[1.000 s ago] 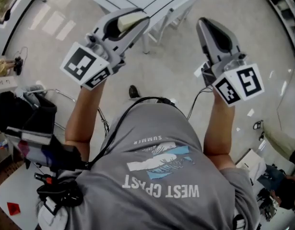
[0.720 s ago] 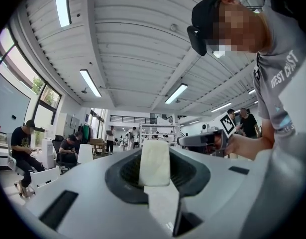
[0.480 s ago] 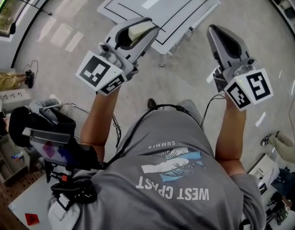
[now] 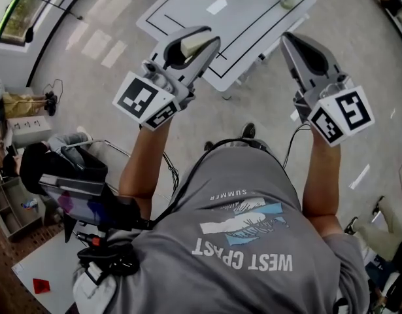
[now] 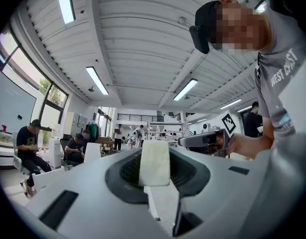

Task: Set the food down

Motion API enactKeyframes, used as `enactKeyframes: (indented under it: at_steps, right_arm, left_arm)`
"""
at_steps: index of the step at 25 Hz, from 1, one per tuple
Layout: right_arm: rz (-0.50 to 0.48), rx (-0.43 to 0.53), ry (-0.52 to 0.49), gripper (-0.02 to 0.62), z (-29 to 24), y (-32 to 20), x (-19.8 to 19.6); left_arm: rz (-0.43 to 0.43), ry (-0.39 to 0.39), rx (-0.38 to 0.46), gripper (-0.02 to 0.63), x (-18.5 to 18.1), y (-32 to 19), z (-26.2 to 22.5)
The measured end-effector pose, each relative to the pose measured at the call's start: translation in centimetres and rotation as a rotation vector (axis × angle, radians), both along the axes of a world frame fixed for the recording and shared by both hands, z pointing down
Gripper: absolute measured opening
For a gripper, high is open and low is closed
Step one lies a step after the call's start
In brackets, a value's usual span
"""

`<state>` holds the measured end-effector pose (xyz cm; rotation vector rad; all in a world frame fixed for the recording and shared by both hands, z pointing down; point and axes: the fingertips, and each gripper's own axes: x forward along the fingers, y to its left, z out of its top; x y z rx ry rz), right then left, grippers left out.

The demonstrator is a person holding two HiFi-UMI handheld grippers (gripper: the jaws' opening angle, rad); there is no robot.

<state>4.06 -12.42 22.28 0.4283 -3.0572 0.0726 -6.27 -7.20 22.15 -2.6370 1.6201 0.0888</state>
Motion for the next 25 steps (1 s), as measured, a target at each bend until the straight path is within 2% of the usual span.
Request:
enactKeyframes:
  at_steps: [7,11,14,17,25]
  right_arm:
    - [-0.068,-0.012,0.002,0.008,0.5,-4.8,-0.2]
    - [-0.114,0.015,0.027,0.008,0.8,-5.9,-0.8]
    - [-0.133,-0.012,0.029,0.008,1.4,-5.9,-1.7]
    - [-0.137,-0.024,0.044,0.008,1.0,-6.6,-2.4]
    - [-0.087,-0.008,0.052,0.008,0.9,-8.7,-7.4]
  left_arm:
    - [-0.063,-0.015,0.007,0.101,0.6,-4.0,-0.5]
    - [-0.109,0.007,0.026,0.101,0.5,-4.6,0.1]
    - [-0.13,0.004,0.007,0.101,-0.3,-4.6,0.4]
    - [-0.126,0.015,0.004,0.101,-1.1,-5.4,-0.2]
    - [-0.069,0.027,0.009,0.101,-6.6,-8.6,0.3]
